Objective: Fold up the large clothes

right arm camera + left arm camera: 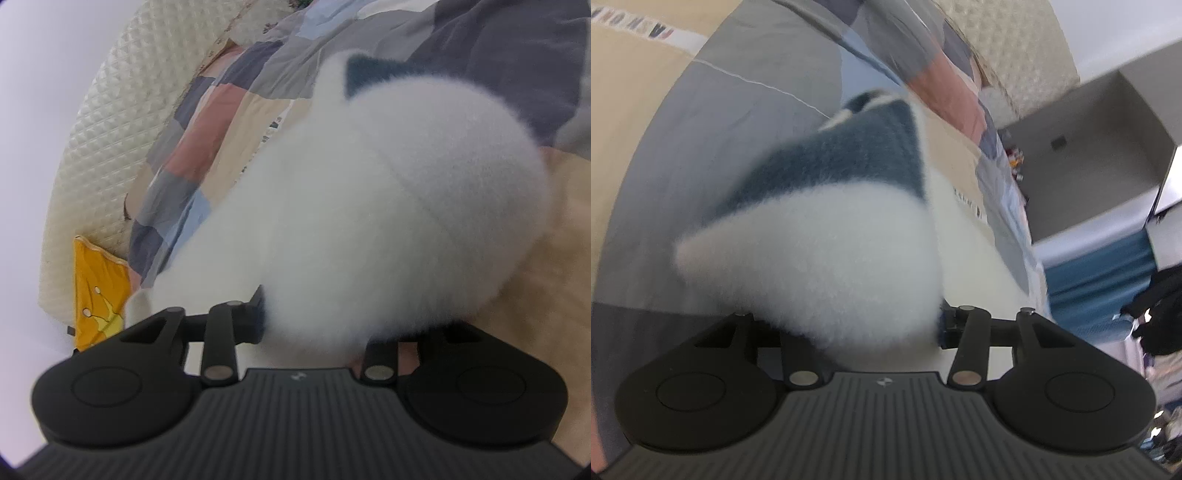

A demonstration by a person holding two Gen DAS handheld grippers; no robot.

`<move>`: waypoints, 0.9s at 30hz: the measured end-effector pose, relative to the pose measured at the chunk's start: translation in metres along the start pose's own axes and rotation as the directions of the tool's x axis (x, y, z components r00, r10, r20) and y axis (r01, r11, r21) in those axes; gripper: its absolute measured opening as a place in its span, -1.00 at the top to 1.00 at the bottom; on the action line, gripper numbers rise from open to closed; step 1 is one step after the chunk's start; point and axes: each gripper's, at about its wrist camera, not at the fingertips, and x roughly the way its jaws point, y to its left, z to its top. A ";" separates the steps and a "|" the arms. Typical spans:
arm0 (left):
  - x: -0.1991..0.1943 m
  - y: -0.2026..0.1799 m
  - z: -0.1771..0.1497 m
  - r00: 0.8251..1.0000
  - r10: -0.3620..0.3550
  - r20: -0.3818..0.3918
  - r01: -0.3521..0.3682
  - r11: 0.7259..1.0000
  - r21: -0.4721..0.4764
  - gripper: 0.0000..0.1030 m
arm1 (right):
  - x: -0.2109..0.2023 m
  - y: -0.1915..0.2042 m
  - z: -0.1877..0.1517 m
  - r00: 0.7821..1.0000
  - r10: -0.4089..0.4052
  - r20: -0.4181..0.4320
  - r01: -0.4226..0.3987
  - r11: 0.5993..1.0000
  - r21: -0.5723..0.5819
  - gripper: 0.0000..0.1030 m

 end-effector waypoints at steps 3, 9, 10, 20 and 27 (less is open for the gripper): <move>-0.012 -0.006 0.002 0.999 0.030 -0.030 -0.030 1.000 -0.007 -0.09 | -0.010 0.007 0.003 0.999 -0.043 -0.021 0.043 0.999 0.019 0.17; -0.066 -0.033 -0.006 0.990 0.143 -0.007 -0.142 0.988 0.059 -0.26 | -0.059 0.031 -0.008 0.993 -0.113 -0.022 0.112 0.992 -0.064 0.18; -0.078 -0.039 -0.009 0.988 0.153 0.008 -0.153 0.985 0.077 -0.26 | -0.069 0.036 -0.010 0.994 -0.103 -0.022 0.101 0.992 -0.069 0.18; -0.222 -0.145 -0.058 0.979 0.120 0.164 -0.159 0.955 0.251 -0.27 | -0.183 0.099 -0.033 0.997 -0.008 0.073 0.023 0.979 -0.202 0.18; -0.321 -0.215 -0.119 0.957 0.101 0.272 -0.209 0.889 0.406 -0.27 | -0.270 0.150 -0.065 0.989 0.057 0.138 -0.006 0.939 -0.343 0.18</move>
